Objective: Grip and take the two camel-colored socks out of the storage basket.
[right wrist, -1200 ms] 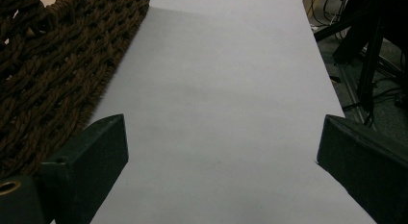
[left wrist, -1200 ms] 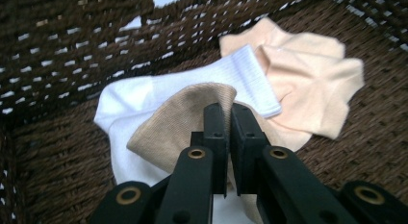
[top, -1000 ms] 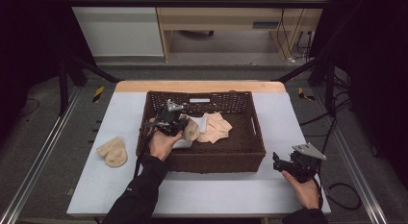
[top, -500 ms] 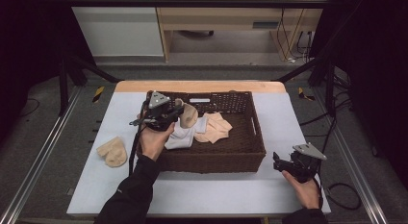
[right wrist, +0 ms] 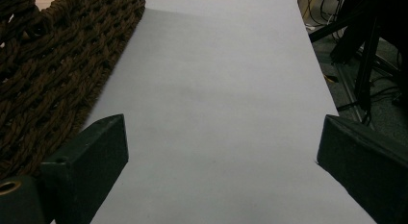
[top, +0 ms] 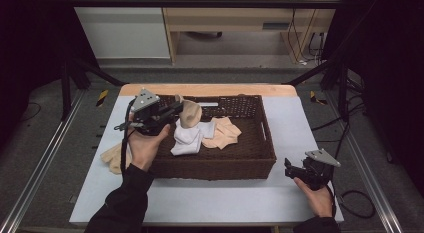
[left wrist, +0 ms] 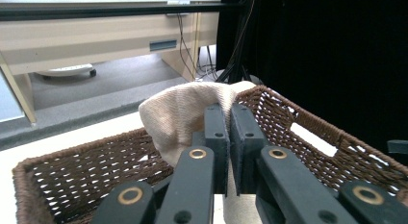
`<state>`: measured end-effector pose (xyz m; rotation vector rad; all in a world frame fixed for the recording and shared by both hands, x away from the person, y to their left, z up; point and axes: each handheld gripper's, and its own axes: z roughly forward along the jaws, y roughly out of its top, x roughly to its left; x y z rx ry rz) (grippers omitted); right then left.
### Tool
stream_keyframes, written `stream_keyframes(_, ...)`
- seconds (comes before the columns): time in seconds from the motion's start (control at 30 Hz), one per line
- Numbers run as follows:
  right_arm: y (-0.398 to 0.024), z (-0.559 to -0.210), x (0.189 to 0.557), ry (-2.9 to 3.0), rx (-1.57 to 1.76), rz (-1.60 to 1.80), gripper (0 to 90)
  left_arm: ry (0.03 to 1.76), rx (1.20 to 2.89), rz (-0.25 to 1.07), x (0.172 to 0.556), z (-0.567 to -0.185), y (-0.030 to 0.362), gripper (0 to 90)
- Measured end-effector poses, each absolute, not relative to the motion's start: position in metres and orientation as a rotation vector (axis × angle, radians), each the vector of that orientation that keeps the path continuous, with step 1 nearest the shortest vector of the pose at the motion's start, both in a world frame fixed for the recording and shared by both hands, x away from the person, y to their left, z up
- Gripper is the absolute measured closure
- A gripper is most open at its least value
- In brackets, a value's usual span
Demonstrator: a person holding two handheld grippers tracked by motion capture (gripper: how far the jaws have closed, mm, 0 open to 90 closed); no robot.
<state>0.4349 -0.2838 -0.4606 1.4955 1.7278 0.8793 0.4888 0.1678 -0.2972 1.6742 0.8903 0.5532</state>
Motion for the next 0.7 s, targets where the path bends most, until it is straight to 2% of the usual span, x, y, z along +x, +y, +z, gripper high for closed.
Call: stream_keyframes(0.7, -0.285, -0.461, 0.434, 1.727, 1.499, 0.871, 4.2, 0.942, 1.572, 0.646, 0.452, -0.280, 0.252, 86.2)
